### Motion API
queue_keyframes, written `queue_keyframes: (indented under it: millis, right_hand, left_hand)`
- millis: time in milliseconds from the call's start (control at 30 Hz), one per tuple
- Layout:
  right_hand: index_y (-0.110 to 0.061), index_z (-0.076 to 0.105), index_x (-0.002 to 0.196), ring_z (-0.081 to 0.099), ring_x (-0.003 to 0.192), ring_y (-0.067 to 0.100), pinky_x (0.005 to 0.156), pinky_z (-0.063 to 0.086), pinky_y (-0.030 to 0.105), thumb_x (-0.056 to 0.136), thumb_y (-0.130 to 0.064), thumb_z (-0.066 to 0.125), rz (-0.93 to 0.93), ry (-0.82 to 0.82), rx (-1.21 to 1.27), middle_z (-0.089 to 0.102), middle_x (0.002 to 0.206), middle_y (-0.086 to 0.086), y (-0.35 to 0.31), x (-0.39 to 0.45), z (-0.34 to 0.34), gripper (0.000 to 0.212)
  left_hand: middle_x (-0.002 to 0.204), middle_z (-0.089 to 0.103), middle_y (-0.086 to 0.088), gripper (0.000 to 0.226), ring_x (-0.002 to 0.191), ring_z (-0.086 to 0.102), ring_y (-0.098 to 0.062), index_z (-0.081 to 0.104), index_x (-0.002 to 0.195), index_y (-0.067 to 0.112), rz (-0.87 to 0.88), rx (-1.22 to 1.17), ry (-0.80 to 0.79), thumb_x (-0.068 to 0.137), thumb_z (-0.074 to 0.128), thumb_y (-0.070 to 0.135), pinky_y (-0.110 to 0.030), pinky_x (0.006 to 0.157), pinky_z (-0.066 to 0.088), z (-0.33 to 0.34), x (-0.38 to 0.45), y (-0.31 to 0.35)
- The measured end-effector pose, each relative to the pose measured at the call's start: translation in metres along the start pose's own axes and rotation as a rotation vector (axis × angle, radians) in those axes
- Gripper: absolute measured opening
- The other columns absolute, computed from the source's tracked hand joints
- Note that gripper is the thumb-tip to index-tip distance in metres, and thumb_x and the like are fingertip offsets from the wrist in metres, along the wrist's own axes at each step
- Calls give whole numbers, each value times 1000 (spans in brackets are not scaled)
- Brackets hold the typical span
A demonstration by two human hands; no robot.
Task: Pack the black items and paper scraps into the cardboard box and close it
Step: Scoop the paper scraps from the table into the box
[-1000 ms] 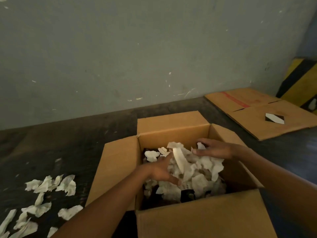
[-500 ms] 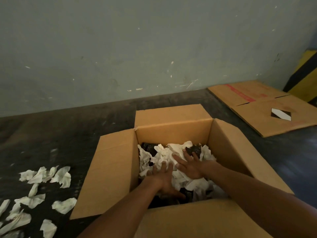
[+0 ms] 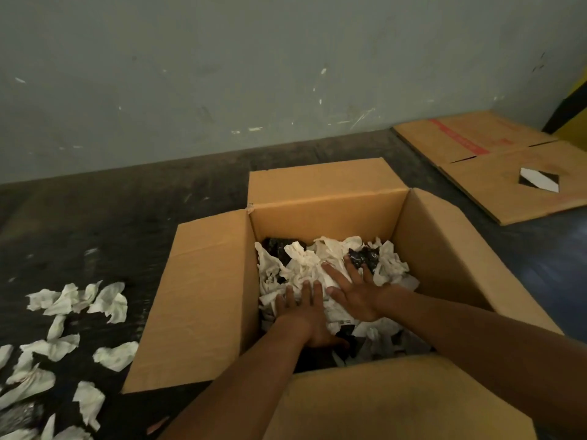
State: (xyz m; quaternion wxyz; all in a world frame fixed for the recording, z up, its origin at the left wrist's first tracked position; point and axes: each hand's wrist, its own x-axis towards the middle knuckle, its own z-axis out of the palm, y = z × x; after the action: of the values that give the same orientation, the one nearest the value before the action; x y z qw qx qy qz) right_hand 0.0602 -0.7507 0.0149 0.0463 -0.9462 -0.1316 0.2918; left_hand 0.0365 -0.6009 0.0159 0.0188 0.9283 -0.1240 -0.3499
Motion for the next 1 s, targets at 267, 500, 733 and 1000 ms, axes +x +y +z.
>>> queue_keyframes:
  millis: [267,500,733,1000]
  right_hand:
    - [-51,-21,143,-24,144,37,117,-6,56,86,-77,13,2,-42,155,-29,157,5,10,-33,-35,71]
    - [-51,-26,141,-17,146,33,117,1,54,83,-79,31,31,-208,-20,-33,155,0,33,-94,-29,86]
    - [-44,-23,145,-8,148,34,118,5,53,94,-64,24,52,-383,-43,-26,158,3,38,-84,-7,72]
    - [-42,-23,146,-13,148,31,119,1,50,98,-57,27,72,-436,-25,-22,160,0,36,-79,-2,70]
  left_hand:
    - [155,-37,1,121,142,-31,-36,-34,145,28,63,100,-4,79,56,73,-61,114,-13,-22,-31,-6]
    - [153,-40,7,125,143,-32,-28,-31,146,34,292,172,59,78,69,61,-57,118,-8,-33,-33,3]
    - [155,-37,-1,109,147,-21,-30,-25,151,23,311,273,20,89,59,55,-49,121,0,-10,-18,12]
    - [156,-36,0,107,148,-19,-29,-26,150,25,284,335,26,90,58,54,-51,121,0,-6,-13,14]
